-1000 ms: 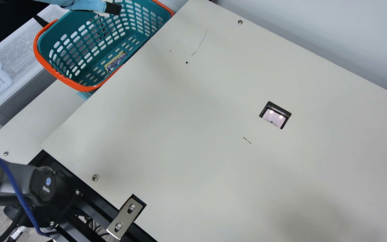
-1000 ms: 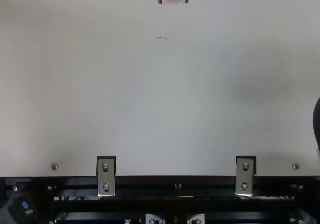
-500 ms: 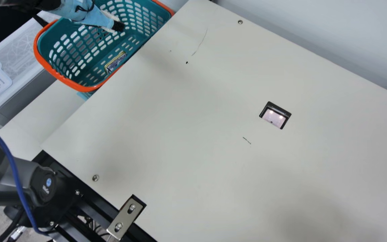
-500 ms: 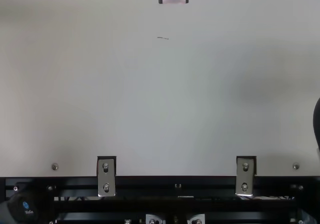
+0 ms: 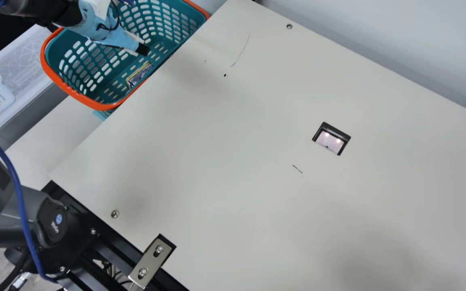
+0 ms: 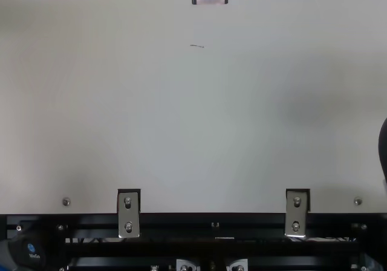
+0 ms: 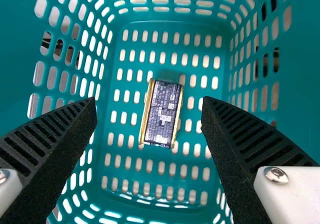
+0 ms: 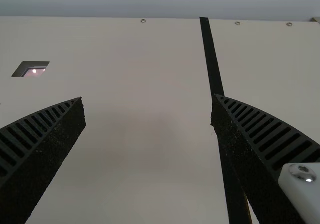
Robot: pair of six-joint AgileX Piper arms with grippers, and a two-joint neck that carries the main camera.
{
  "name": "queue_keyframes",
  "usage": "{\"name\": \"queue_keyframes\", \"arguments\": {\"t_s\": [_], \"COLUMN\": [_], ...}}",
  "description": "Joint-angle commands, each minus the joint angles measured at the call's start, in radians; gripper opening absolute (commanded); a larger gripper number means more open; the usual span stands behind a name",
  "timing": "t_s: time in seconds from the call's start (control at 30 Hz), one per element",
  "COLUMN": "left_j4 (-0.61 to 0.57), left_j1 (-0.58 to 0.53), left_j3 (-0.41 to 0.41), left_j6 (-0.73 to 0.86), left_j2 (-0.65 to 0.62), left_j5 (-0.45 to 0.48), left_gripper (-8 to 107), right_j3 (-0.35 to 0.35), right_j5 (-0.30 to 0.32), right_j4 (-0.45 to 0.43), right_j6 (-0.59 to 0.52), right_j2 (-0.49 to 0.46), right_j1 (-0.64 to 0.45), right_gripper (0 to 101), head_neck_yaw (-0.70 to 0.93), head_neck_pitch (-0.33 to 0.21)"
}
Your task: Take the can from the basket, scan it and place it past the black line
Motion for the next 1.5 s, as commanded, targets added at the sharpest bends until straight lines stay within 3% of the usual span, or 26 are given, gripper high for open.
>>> {"name": "queue_keyframes", "arguments": {"t_s": [0.0,0.63,1.47], "left_j4": [0.006,0.121,0.345], "left_j1": [0.001,-0.036,-0.088], "left_j3": [-0.005,-0.049,-0.184], "left_j6": [0.005,-0.004,-0.231], "left_j2": [0.017,0.189,0.396], "left_j5": [-0.008,-0.082,-0.116], "left_gripper": [90,90,90], "right_j3": [0.0,0.0,0.0], "right_j5": [0.0,0.0,0.0], "right_j4": [0.0,0.0,0.0], "right_j6": [0.0,0.0,0.0], "right_j2": [0.0,0.0,0.0], "right_j1": [0.0,0.0,0.0], "right_gripper": [101,101,101], "head_neck_yaw": [0.011,0.011,0.011], "head_neck_pitch": [-0.028,-0.028,-0.028]}}
